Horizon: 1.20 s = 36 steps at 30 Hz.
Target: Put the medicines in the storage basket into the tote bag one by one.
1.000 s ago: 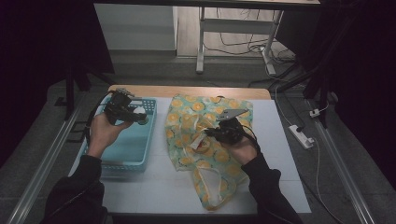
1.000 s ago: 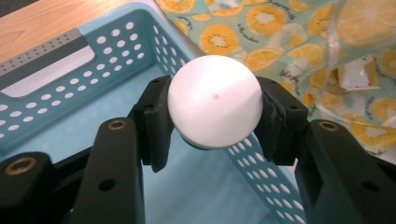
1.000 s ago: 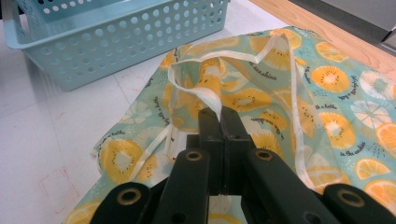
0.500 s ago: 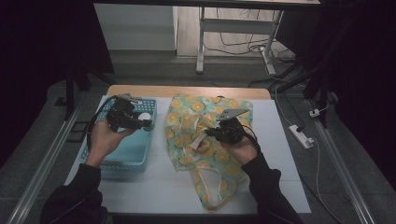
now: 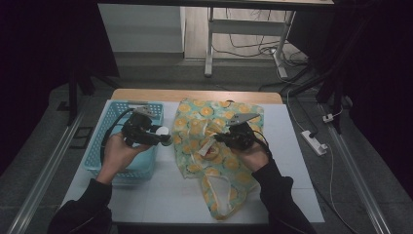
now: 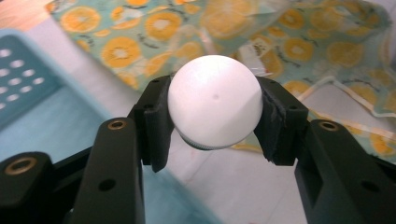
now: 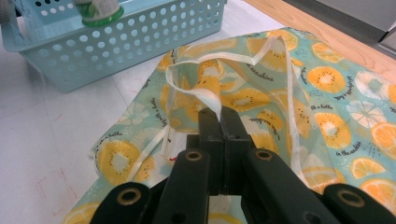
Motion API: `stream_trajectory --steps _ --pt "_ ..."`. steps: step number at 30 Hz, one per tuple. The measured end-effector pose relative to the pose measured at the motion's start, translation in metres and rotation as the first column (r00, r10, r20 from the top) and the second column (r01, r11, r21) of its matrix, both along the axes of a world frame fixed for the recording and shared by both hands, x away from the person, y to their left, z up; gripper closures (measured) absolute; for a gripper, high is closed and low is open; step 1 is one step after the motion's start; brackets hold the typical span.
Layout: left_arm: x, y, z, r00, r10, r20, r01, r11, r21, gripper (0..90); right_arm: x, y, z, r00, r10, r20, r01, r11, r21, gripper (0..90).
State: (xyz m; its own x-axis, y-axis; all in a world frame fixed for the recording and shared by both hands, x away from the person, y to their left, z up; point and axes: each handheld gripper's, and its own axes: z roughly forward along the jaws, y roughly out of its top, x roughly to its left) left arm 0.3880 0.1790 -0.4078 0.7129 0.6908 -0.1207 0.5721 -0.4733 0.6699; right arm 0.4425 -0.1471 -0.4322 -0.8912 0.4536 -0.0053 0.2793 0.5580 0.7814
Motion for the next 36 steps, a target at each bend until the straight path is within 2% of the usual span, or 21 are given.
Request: stream_trajectory --steps 7,18,23,36 --pt "-0.003 -0.024 -0.006 0.9978 -0.066 -0.003 0.066 0.9978 0.003 50.4 0.000 -0.001 0.001 1.0000 -0.002 0.004 0.002 1.000 0.002 90.0" --pt "-0.003 -0.064 -0.020 0.9908 -0.135 -0.006 0.135 0.9908 0.008 50.4 0.002 -0.004 0.002 1.0000 -0.008 0.004 0.008 1.000 0.005 90.0" --pt "0.000 -0.081 -0.025 0.9855 -0.169 -0.004 0.169 0.9852 0.025 50.4 0.003 -0.005 0.002 0.9999 -0.010 0.005 0.010 1.000 0.006 90.0" --pt "0.009 -0.125 -0.038 0.9695 -0.245 0.001 0.245 0.9690 0.031 50.4 0.005 -0.007 0.002 0.9999 -0.017 0.004 0.017 1.000 0.009 90.0"
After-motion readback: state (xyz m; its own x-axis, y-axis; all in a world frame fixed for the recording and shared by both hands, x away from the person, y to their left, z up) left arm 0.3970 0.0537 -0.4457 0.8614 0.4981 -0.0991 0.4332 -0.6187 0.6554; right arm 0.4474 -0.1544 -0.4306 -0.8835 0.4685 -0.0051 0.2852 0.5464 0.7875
